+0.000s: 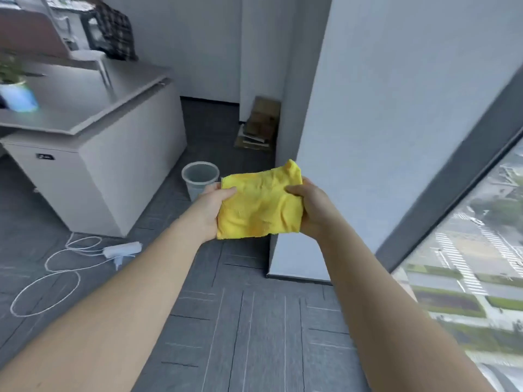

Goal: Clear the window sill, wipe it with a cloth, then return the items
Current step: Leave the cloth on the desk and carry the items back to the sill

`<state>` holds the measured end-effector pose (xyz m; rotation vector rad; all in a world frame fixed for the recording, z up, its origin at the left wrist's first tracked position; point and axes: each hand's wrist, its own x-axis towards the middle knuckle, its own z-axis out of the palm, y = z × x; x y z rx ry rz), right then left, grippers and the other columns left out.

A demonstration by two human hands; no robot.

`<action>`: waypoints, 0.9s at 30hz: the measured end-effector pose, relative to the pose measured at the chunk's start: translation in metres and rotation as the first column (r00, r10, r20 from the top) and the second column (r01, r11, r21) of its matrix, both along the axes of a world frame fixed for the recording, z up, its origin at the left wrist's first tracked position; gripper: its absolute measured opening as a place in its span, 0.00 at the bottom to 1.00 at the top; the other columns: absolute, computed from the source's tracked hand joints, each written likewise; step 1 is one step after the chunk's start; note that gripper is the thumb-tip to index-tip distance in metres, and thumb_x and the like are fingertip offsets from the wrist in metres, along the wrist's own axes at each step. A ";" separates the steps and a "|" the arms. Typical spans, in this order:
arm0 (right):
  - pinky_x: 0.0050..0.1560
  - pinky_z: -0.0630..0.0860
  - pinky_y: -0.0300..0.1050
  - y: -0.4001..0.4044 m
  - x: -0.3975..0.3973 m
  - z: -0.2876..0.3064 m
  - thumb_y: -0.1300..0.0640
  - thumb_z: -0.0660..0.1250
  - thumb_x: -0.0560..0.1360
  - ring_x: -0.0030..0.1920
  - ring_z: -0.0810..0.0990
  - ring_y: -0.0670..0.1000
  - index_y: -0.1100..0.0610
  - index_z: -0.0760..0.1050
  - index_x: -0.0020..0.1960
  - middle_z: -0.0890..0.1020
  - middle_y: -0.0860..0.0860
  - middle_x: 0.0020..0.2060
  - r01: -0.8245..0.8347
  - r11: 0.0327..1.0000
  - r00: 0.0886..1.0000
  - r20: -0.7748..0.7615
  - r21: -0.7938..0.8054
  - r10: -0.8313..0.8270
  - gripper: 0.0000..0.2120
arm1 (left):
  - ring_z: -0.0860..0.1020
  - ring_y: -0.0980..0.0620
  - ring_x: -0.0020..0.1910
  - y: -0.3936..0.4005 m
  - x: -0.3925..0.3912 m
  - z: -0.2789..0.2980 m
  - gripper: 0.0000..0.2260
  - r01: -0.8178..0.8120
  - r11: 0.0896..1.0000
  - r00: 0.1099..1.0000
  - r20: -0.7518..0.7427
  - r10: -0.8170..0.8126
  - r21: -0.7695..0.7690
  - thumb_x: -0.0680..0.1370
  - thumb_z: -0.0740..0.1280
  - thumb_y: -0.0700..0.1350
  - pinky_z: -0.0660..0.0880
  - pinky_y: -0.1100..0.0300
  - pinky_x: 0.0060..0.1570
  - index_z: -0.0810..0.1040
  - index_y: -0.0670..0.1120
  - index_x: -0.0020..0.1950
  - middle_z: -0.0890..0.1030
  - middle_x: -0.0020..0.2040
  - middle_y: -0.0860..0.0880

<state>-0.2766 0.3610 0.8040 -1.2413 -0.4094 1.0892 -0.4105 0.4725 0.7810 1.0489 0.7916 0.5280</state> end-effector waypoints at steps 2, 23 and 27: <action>0.43 0.78 0.51 0.033 -0.023 0.001 0.65 0.56 0.77 0.45 0.78 0.54 0.55 0.68 0.55 0.77 0.54 0.47 -0.070 0.998 0.997 0.014 -0.003 0.070 0.10 | 0.77 0.47 0.43 0.026 -0.030 0.001 0.15 -0.110 0.994 0.994 0.001 0.110 0.008 0.77 0.59 0.41 0.76 0.53 0.34 0.67 0.43 0.64 0.77 0.48 0.45; 0.58 0.73 0.59 0.502 -0.275 0.011 0.70 0.53 0.76 0.48 0.76 0.57 0.58 0.68 0.62 0.77 0.55 0.42 -0.398 0.917 0.910 0.108 -0.033 0.400 0.17 | 0.73 0.52 0.39 0.419 -0.314 0.037 0.19 -0.535 0.796 0.806 -0.111 0.581 0.284 0.74 0.57 0.33 0.71 0.58 0.38 0.66 0.44 0.65 0.73 0.45 0.47; 0.55 0.74 0.57 0.584 -0.283 0.000 0.70 0.53 0.76 0.52 0.75 0.58 0.60 0.65 0.67 0.77 0.56 0.45 -0.423 0.905 0.897 0.122 -0.046 0.425 0.20 | 0.73 0.50 0.40 0.497 -0.325 0.026 0.20 -0.528 0.799 0.802 -0.140 0.580 0.287 0.73 0.56 0.32 0.71 0.57 0.38 0.66 0.45 0.65 0.74 0.44 0.48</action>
